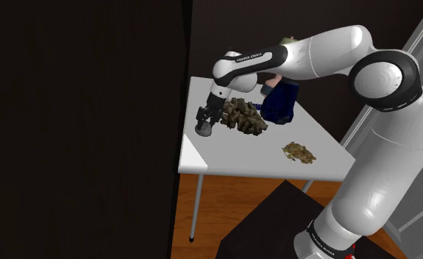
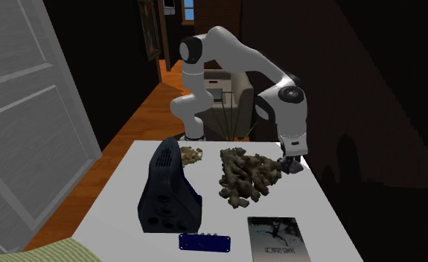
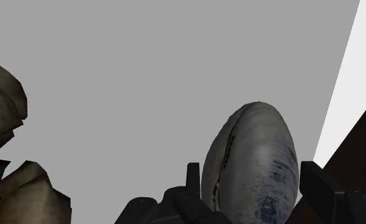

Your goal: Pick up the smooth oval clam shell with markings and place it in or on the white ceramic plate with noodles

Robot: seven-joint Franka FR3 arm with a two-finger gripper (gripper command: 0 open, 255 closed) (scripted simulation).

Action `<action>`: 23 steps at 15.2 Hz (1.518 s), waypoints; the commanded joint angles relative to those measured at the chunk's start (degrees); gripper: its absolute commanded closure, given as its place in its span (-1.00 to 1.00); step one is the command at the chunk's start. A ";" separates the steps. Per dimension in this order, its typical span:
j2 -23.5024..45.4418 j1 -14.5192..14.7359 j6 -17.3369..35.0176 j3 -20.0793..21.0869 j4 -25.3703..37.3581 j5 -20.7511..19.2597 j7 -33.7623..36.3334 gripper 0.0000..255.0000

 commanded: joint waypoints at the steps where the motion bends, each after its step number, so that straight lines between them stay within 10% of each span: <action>1: -0.46 -0.07 -1.17 -0.08 0.72 -0.21 0.35 1.00; 16: -3.54 -0.39 -11.21 -0.40 8.12 -1.62 3.70 1.00; 23: -15.40 -3.75 -12.10 -3.84 -5.21 -0.97 -3.42 1.00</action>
